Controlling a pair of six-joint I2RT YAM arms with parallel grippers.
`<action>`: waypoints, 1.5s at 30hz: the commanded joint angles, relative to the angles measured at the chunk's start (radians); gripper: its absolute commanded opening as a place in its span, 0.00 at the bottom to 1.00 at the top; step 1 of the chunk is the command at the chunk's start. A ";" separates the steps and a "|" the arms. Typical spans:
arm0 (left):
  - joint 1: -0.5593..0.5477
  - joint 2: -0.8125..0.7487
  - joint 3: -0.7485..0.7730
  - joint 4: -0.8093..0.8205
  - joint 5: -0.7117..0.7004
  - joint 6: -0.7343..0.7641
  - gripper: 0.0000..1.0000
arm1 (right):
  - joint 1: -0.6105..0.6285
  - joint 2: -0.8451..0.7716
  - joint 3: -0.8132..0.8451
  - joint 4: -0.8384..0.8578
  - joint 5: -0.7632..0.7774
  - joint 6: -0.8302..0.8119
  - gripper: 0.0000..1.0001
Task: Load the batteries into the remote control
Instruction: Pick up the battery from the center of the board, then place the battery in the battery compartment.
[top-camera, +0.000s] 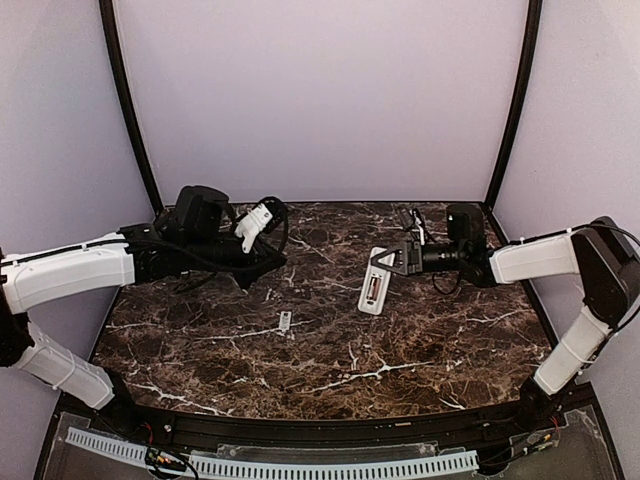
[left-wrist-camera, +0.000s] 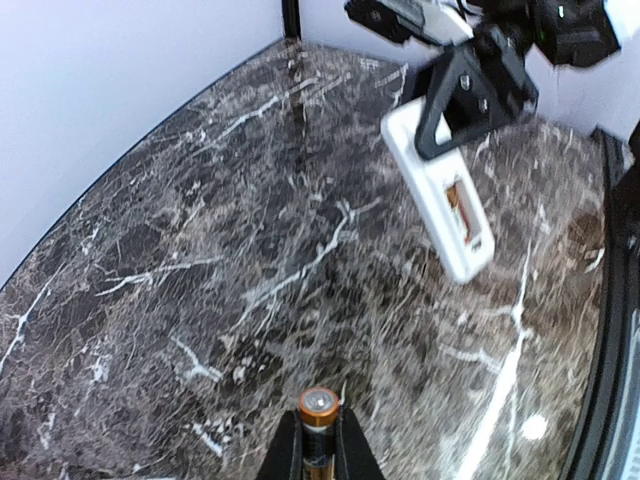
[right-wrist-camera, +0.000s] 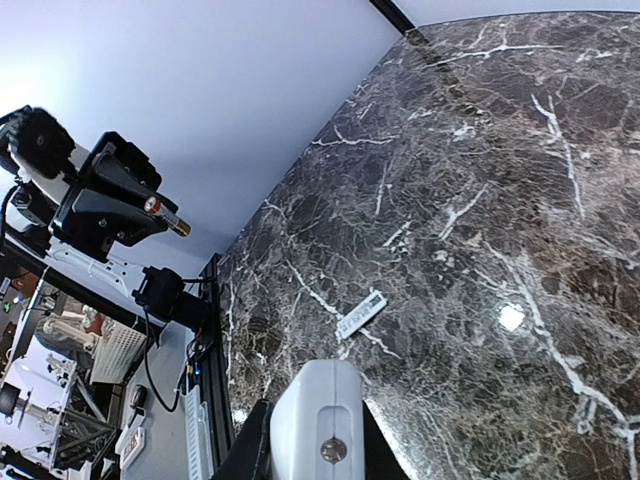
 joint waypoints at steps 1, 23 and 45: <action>-0.040 0.008 -0.045 0.219 0.022 -0.330 0.00 | 0.048 0.022 -0.002 0.151 0.017 0.134 0.00; -0.327 0.244 -0.077 0.568 -0.368 -0.443 0.00 | 0.167 0.137 -0.071 0.576 0.080 0.508 0.00; -0.376 0.314 0.002 0.584 -0.396 -0.428 0.00 | 0.171 0.126 -0.109 0.623 0.129 0.552 0.00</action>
